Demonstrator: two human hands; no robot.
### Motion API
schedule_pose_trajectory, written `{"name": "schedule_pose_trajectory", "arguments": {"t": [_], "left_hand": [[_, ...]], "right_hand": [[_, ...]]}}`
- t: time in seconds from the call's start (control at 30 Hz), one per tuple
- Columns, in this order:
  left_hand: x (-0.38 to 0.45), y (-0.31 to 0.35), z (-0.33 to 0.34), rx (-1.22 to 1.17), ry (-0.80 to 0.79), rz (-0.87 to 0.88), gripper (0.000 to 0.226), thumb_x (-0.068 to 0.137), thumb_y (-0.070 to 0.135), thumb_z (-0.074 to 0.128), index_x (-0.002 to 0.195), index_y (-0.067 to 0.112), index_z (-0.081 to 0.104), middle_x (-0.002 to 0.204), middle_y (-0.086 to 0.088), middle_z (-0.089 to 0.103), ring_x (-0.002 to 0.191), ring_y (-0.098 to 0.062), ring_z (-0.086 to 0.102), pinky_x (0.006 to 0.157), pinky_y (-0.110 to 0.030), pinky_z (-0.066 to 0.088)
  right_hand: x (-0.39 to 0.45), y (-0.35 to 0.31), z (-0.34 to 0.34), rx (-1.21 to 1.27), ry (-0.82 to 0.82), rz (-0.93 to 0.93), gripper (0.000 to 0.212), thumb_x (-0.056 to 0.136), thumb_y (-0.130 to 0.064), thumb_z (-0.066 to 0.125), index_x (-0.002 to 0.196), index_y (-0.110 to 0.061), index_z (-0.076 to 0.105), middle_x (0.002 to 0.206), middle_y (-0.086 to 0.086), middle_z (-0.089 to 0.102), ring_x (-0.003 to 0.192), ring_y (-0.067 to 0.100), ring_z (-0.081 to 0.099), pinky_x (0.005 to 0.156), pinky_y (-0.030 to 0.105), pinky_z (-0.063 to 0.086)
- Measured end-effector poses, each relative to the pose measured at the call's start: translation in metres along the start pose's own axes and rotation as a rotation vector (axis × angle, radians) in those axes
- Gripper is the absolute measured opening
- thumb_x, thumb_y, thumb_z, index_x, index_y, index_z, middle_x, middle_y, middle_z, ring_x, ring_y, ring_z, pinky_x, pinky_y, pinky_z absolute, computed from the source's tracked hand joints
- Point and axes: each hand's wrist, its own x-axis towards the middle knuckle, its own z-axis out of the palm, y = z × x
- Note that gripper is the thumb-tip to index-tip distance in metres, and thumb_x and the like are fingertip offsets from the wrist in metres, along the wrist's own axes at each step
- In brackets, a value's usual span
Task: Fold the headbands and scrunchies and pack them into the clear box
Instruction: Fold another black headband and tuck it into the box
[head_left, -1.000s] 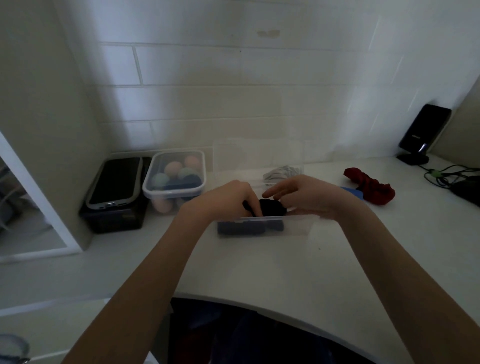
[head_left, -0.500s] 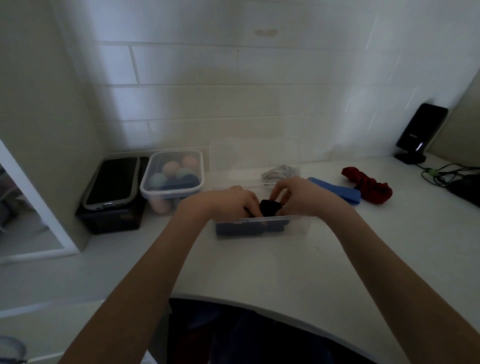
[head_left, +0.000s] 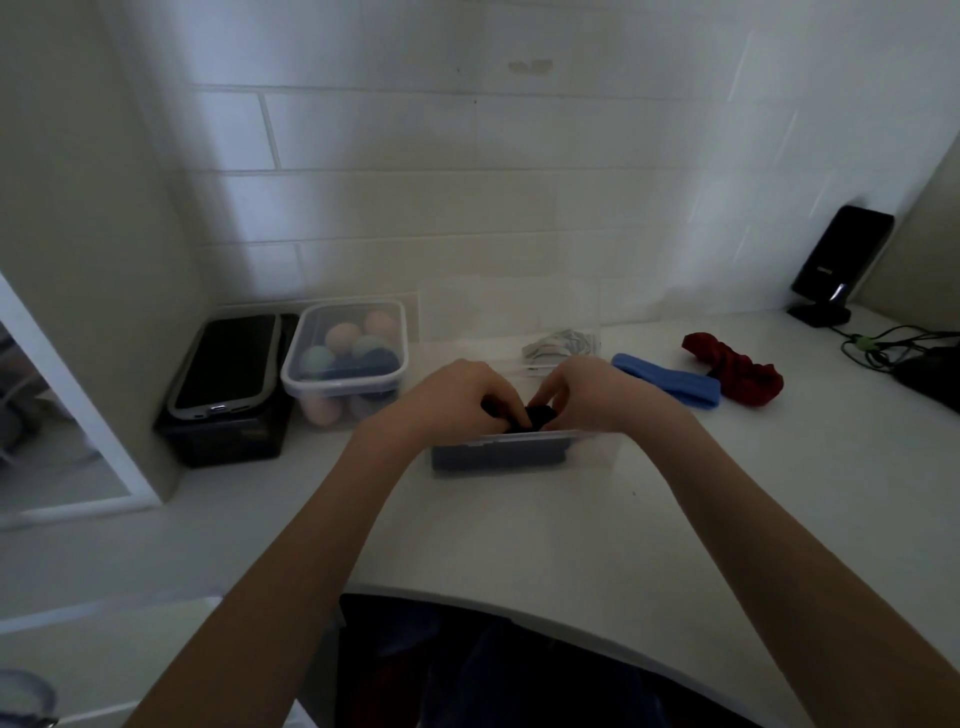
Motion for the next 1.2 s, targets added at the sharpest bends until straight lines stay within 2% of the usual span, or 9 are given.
{"name": "schedule_pose_trajectory", "arguments": {"t": [0.07, 0.17, 0.23, 0.4, 0.47, 0.6, 0.77, 1.0, 1.2], "left_hand": [[0.001, -0.001, 0.000, 0.005, -0.031, 0.001, 0.029, 0.076, 0.005, 0.064, 0.092, 0.026, 0.076, 0.093, 0.000, 0.074, 0.084, -0.016, 0.066, 0.082, -0.034, 0.054], [0.003, -0.002, 0.000, 0.050, -0.069, 0.008, 0.029, 0.076, 0.006, 0.062, 0.091, 0.026, 0.076, 0.094, 0.000, 0.074, 0.085, -0.017, 0.066, 0.083, -0.039, 0.054], [0.004, -0.001, 0.000, 0.072, -0.083, 0.001, 0.027, 0.077, 0.008, 0.062, 0.091, 0.027, 0.076, 0.095, 0.000, 0.074, 0.086, -0.017, 0.066, 0.084, -0.039, 0.053], [0.003, -0.003, -0.001, 0.078, -0.091, 0.002, 0.025, 0.077, 0.011, 0.063, 0.091, 0.029, 0.075, 0.095, 0.002, 0.074, 0.086, -0.015, 0.066, 0.085, -0.037, 0.052], [0.003, -0.003, -0.001, 0.074, -0.098, 0.003, 0.025, 0.078, 0.011, 0.064, 0.092, 0.029, 0.075, 0.096, 0.003, 0.074, 0.086, -0.014, 0.066, 0.086, -0.034, 0.052], [0.002, -0.002, -0.001, 0.019, -0.074, 0.004, 0.026, 0.077, 0.008, 0.066, 0.093, 0.027, 0.075, 0.096, 0.003, 0.074, 0.082, -0.009, 0.066, 0.083, -0.024, 0.053], [0.002, -0.001, -0.002, 0.002, -0.071, 0.022, 0.029, 0.078, 0.007, 0.067, 0.099, 0.027, 0.074, 0.099, 0.003, 0.074, 0.085, -0.007, 0.066, 0.084, -0.022, 0.051], [0.005, -0.002, -0.002, 0.087, -0.126, -0.029, 0.028, 0.080, 0.014, 0.064, 0.098, 0.033, 0.073, 0.103, 0.004, 0.072, 0.090, -0.011, 0.065, 0.090, -0.032, 0.051], [0.006, -0.003, -0.001, 0.074, -0.135, -0.040, 0.027, 0.081, 0.016, 0.063, 0.098, 0.034, 0.072, 0.104, 0.004, 0.072, 0.092, -0.012, 0.064, 0.092, -0.034, 0.051]], "right_hand": [[-0.003, 0.001, -0.003, -0.015, -0.033, -0.025, 0.032, 0.084, -0.020, 0.065, 0.115, -0.024, 0.068, 0.106, 0.002, 0.071, 0.079, 0.013, 0.061, 0.066, 0.020, 0.046], [-0.006, 0.003, -0.008, -0.027, -0.105, -0.056, 0.037, 0.086, -0.012, 0.059, 0.121, -0.024, 0.065, 0.112, 0.003, 0.070, 0.097, 0.021, 0.064, 0.089, 0.032, 0.053], [-0.007, 0.003, -0.010, -0.055, -0.119, -0.066, 0.036, 0.086, -0.014, 0.060, 0.120, -0.024, 0.065, 0.110, 0.004, 0.070, 0.099, 0.024, 0.065, 0.092, 0.035, 0.053], [-0.008, 0.000, -0.010, -0.071, -0.081, -0.092, 0.032, 0.086, -0.017, 0.062, 0.117, -0.021, 0.068, 0.105, 0.004, 0.072, 0.095, 0.022, 0.066, 0.087, 0.030, 0.054], [-0.006, 0.001, -0.010, -0.084, -0.080, -0.093, 0.033, 0.086, -0.017, 0.062, 0.118, -0.022, 0.067, 0.101, 0.002, 0.072, 0.091, 0.020, 0.066, 0.077, 0.023, 0.052], [0.001, 0.002, -0.010, -0.142, -0.103, -0.085, 0.039, 0.077, -0.030, 0.074, 0.115, -0.032, 0.067, 0.064, -0.009, 0.058, 0.060, 0.010, 0.055, 0.051, 0.016, 0.039], [0.008, 0.002, -0.008, -0.186, -0.127, -0.088, 0.049, 0.067, -0.044, 0.079, 0.114, -0.037, 0.067, 0.062, -0.013, 0.050, 0.059, 0.009, 0.049, 0.052, 0.020, 0.039], [0.008, 0.001, -0.010, -0.186, -0.163, -0.065, 0.050, 0.073, -0.040, 0.075, 0.121, -0.040, 0.061, 0.061, -0.007, 0.052, 0.060, 0.013, 0.052, 0.051, 0.020, 0.043], [0.006, -0.003, -0.011, -0.221, -0.168, -0.068, 0.047, 0.079, -0.036, 0.071, 0.124, -0.037, 0.058, 0.062, -0.012, 0.047, 0.056, 0.005, 0.047, 0.047, 0.017, 0.038]]}}
